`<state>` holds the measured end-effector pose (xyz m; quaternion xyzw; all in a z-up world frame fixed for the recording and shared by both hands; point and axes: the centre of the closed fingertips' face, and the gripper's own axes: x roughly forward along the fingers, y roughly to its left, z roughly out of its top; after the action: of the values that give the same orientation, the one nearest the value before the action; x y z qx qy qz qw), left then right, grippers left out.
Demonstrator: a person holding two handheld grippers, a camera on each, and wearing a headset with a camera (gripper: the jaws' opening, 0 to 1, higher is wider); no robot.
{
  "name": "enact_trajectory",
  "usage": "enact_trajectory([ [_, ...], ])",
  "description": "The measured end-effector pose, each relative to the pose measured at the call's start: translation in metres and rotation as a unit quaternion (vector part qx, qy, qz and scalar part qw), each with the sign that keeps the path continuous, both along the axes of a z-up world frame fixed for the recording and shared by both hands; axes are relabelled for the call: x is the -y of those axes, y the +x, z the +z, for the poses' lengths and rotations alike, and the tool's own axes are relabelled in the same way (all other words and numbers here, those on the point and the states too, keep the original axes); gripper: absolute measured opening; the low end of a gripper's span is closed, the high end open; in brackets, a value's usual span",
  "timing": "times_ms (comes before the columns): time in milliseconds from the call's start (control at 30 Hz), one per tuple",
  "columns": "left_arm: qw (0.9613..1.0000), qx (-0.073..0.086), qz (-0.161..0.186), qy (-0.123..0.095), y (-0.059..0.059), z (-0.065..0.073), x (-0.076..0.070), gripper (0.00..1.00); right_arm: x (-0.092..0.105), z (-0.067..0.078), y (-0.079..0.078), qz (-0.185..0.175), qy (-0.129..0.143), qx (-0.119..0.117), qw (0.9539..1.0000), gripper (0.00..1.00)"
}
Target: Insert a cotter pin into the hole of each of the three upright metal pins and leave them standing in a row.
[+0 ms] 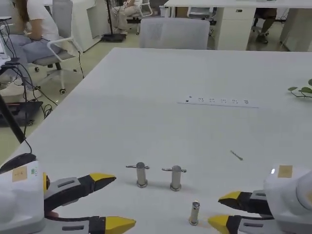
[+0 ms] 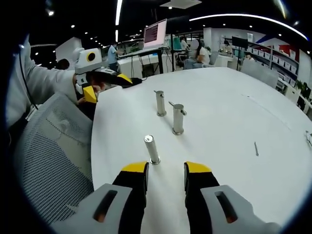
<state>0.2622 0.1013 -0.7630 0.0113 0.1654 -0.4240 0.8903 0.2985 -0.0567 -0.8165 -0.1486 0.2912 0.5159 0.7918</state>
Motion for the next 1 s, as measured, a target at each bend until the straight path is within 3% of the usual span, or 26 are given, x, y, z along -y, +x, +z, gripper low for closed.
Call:
enact_trajectory([
  [200, 1.0000, 0.001, -0.004, -0.002, -0.001, 0.000, 0.004, 0.61, 0.025, 0.004, 0.033, -0.041, -0.007, 0.003, 0.9991, 0.29],
  [533, 1.0000, 0.000, -0.006, -0.006, 0.001, -0.002, 0.006, 0.61, 0.061, 0.003, 0.092, -0.089, -0.050, 0.009, 0.9947, 0.24],
  [767, 1.0000, -0.002, -0.002, -0.009, 0.001, -0.002, 0.004, 0.60, 0.068, 0.001, 0.128, -0.103, -0.080, 0.014, 0.9914, 0.22],
  [1000, 1.0000, -0.002, 0.004, -0.009, 0.000, -0.002, 0.000, 0.60, 0.068, -0.005, 0.149, -0.109, -0.097, 0.011, 0.9892, 0.20],
])
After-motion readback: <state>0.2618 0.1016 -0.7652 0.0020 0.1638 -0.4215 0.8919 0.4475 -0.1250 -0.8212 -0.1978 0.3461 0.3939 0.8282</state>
